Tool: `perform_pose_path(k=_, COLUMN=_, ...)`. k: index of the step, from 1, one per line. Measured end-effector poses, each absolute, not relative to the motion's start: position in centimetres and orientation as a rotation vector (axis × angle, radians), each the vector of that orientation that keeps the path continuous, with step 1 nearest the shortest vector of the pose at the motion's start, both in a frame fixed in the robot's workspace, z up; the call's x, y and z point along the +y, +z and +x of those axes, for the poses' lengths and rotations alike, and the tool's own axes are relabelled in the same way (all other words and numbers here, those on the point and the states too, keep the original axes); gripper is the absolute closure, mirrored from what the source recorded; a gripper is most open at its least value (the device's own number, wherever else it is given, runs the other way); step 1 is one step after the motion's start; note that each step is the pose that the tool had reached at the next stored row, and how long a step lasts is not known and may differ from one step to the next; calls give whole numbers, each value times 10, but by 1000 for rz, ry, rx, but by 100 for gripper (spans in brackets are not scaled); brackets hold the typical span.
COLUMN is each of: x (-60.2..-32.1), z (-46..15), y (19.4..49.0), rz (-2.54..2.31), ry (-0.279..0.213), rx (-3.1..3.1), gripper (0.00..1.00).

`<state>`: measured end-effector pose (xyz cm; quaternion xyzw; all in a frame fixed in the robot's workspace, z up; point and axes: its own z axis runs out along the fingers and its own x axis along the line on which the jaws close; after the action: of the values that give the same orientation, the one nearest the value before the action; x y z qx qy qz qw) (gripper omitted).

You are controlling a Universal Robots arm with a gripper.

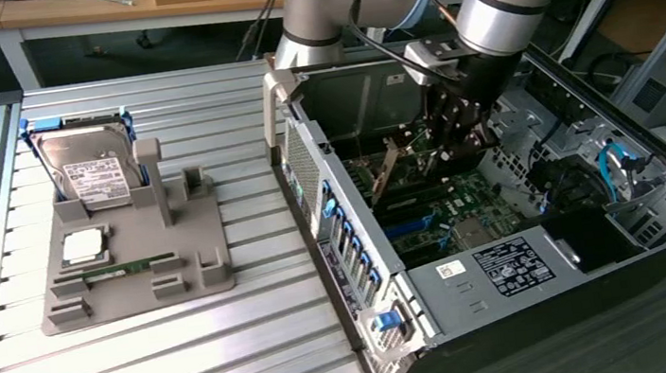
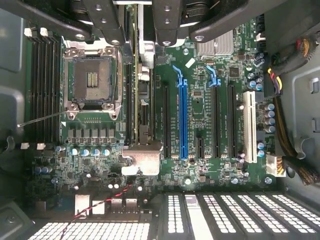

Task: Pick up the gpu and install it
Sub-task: 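Insert the gpu into the slot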

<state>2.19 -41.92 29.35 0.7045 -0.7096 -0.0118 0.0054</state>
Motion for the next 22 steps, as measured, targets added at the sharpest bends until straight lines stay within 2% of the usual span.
perform_pose_path(k=22, x=-421, z=15, y=294, rz=2206, ry=-39, rx=-2223, gripper=73)
